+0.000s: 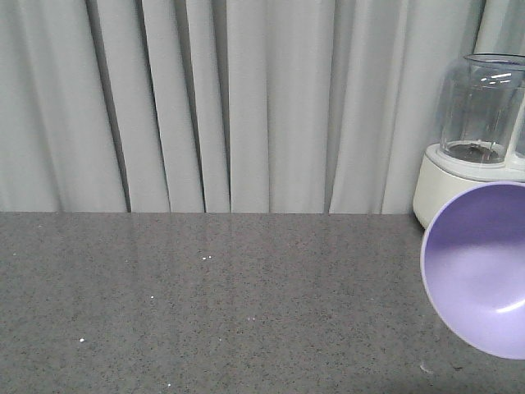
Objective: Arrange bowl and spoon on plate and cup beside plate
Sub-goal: 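Lift the spoon and bowl off the counter with both grippers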
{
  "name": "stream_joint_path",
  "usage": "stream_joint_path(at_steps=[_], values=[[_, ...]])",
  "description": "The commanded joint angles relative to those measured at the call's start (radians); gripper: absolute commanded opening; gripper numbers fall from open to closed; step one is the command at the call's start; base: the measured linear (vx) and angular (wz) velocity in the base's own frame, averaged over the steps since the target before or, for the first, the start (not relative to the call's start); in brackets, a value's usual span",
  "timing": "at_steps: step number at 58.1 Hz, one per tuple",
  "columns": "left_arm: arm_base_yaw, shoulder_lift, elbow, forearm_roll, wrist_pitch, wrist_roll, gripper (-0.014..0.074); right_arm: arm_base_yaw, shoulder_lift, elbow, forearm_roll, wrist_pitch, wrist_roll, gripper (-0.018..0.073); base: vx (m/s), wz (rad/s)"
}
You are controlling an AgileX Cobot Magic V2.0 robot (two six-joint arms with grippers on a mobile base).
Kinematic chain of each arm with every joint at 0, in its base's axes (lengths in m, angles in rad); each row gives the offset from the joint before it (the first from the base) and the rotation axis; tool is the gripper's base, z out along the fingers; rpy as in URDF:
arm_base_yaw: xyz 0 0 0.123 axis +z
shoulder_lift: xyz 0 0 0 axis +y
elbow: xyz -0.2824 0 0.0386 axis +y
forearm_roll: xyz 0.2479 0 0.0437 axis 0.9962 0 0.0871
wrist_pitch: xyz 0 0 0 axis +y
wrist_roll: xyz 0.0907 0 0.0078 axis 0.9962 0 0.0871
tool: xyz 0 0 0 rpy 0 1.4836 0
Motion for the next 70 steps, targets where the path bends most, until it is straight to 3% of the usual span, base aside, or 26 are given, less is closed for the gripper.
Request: stream_joint_path(at_steps=[1,70], values=[[-0.004,-0.015,-0.025,0.003,-0.085,-0.003,-0.0006,-0.006,-0.024,-0.023,0.011,-0.128,-0.008,-0.0009,0.0,0.0],[-0.004,-0.016,-0.025,0.003,-0.076,-0.003,-0.0006,-0.006,-0.029,-0.023,0.011,-0.121,-0.007,-0.0009,0.0,0.0]])
